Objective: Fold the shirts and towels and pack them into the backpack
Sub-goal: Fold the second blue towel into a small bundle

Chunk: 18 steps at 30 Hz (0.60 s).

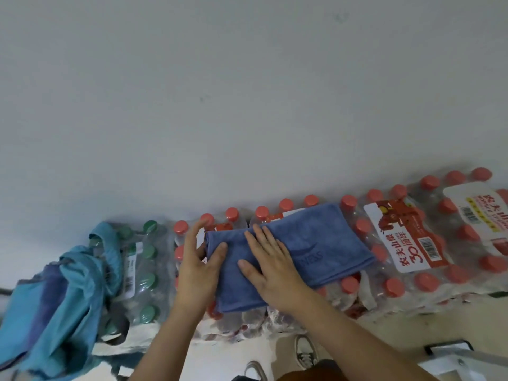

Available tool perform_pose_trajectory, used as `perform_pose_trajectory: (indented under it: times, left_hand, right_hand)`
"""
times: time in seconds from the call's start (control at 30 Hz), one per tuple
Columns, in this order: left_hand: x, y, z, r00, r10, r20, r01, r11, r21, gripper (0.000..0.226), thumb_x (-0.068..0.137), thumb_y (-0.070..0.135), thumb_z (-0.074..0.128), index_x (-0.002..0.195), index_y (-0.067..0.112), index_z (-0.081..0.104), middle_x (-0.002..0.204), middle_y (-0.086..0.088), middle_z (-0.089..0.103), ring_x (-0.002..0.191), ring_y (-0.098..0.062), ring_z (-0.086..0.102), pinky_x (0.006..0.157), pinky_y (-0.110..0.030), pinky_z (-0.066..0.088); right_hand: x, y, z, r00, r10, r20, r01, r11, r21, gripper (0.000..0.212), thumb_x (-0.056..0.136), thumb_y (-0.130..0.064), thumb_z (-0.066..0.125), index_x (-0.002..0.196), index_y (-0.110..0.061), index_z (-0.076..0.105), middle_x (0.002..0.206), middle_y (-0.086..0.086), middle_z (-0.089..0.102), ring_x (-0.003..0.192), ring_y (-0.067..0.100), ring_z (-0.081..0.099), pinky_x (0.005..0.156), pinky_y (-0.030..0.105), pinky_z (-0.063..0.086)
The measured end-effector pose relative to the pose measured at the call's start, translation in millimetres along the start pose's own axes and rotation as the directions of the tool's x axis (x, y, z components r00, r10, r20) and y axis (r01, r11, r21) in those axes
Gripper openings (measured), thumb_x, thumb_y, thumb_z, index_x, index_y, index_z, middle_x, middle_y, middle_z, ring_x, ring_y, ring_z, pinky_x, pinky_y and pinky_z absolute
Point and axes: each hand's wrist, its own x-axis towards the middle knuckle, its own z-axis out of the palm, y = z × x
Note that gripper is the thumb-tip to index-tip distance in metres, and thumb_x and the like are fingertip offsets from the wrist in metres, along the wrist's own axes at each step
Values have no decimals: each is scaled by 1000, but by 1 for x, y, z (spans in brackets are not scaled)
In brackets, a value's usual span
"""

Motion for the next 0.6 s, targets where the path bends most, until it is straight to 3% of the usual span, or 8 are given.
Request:
perform_pose_trajectory:
  times: [0.1,0.2,0.27,0.33,0.4,0.47,0.53,0.6]
  left_hand:
    - [-1,12,-8,997,73,21,-73,997,-9,39,89,4,60,117,31,56,108,0,67,96,-19,67,81,-40,57]
    - [-3,27,-12,996,79,39,-75,992,-98,36,87,-5,59,110,22,63,105,4,68,101,-20,65,83,-30,55]
    - [-5,36,-11,994,58,89,-47,991,-126,45,87,-3,59,115,32,58,107,-3,67,96,-22,67,80,-35,56]
    - [-5,46,-6,991,43,123,-34,996,-77,52,87,0,59,120,39,50,105,-8,66,87,-19,69,73,-33,57]
    - [-3,52,4,992,31,120,-29,999,-14,51,86,4,60,122,37,45,105,-8,64,79,-16,70,68,-31,57]
    - [1,53,18,992,6,123,-6,1000,0,50,83,10,63,121,37,43,107,-7,64,84,-19,69,74,-39,58]
    - [7,52,32,988,-46,145,44,999,16,49,85,10,62,123,33,41,110,-11,63,88,-22,68,72,-35,58]
    - [9,52,44,972,-122,200,126,992,-12,48,88,6,60,126,26,40,110,-13,63,86,-23,70,66,-29,56]
  right_hand:
    - [2,-9,-4,998,55,39,-64,951,302,66,93,-58,26,151,-28,15,159,-13,5,144,-1,-1,120,28,2]
    - [1,-25,-7,989,43,140,-131,682,720,42,99,-46,39,141,-40,38,151,-16,33,137,-4,29,117,27,22]
    - [-2,-36,-4,987,80,141,-162,505,848,27,99,-45,41,119,-45,59,132,-14,57,121,-1,52,107,25,38]
    - [-9,-45,-11,980,175,96,-163,424,891,24,97,-44,44,105,-43,67,114,-12,68,108,4,62,100,28,46]
    - [-20,-47,-27,976,209,62,-149,433,889,25,87,-54,51,105,-43,64,107,-15,69,102,1,63,93,23,49]
    - [-30,-44,-45,991,108,82,-130,584,801,51,73,-63,62,119,-43,52,113,-22,62,107,-4,58,96,21,48]
    - [-36,-46,-58,992,63,113,-122,732,670,57,75,-49,73,123,-47,42,114,-31,57,108,-11,54,95,18,47]
    - [-38,-43,-61,991,124,47,-127,787,604,53,78,-36,75,117,-49,41,110,-34,56,104,-13,54,87,13,48]
